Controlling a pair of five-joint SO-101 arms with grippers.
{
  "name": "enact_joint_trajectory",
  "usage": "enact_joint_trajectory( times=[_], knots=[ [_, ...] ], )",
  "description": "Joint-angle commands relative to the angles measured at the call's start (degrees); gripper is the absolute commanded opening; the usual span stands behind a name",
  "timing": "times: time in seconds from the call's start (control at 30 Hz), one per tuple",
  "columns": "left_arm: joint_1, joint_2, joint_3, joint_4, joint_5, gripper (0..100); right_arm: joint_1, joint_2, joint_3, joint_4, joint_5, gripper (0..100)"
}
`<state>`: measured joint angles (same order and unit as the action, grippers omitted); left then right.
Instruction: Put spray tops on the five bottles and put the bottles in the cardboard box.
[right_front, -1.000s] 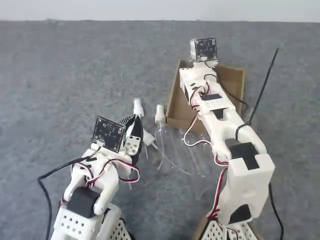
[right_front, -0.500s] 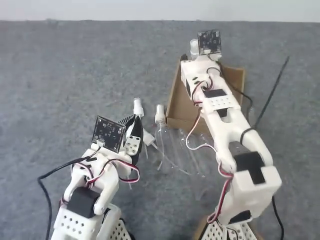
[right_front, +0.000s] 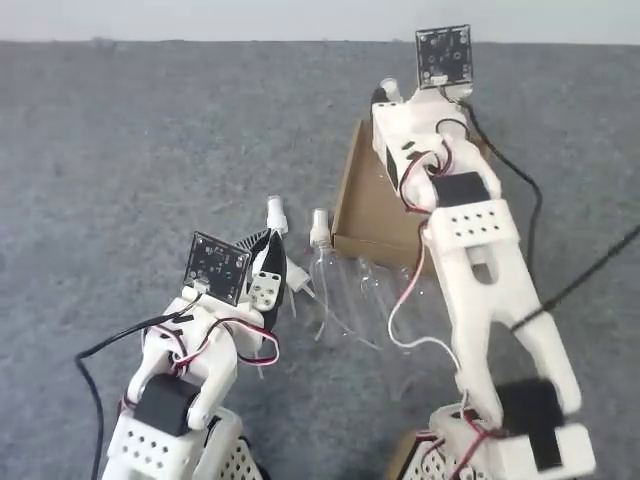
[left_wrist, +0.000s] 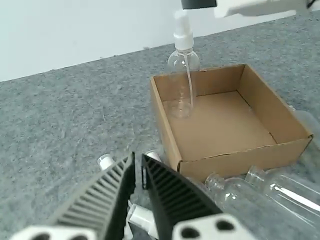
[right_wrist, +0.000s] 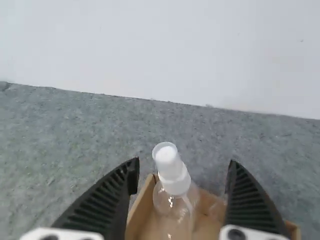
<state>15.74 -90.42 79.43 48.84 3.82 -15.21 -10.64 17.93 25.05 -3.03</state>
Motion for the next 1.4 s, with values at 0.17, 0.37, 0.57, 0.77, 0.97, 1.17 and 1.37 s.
enact_joint_trajectory(
  times=[0.17, 0.37, 0.57, 0.77, 0.97, 1.17, 1.37],
  knots=[
    [0.1, -1.1, -0.5, -1.6, -0.4, 1, 0.6, -15.1, -3.7, 28.8, 1.1, 22.1],
    [0.1, -1.1, -0.5, -1.6, -0.4, 1, 0.7, -18.9, -3.7, 46.7, 1.1, 22.4],
    [0.1, -1.0, -1.7, -1.6, -0.4, 1, 0.5, -19.7, 3.3, 50.2, 12.5, 22.4],
    [-0.9, -0.7, -5.1, 4.5, -4.7, 1, 2.7, -21.1, 12.0, 49.8, 16.4, 22.4],
    [-14.7, -0.7, -2.1, 6.0, -8.8, 2, 0.6, -25.7, 16.8, 54.7, 22.4, 22.4],
    [-16.7, -1.1, 2.4, 5.9, -9.0, 2, -1.6, -28.7, 23.3, 57.3, 23.8, 22.5],
    [-16.7, -1.1, 2.5, 6.0, -8.9, 2, -1.5, -28.8, 32.4, 51.4, 23.6, 22.5]
  ],
)
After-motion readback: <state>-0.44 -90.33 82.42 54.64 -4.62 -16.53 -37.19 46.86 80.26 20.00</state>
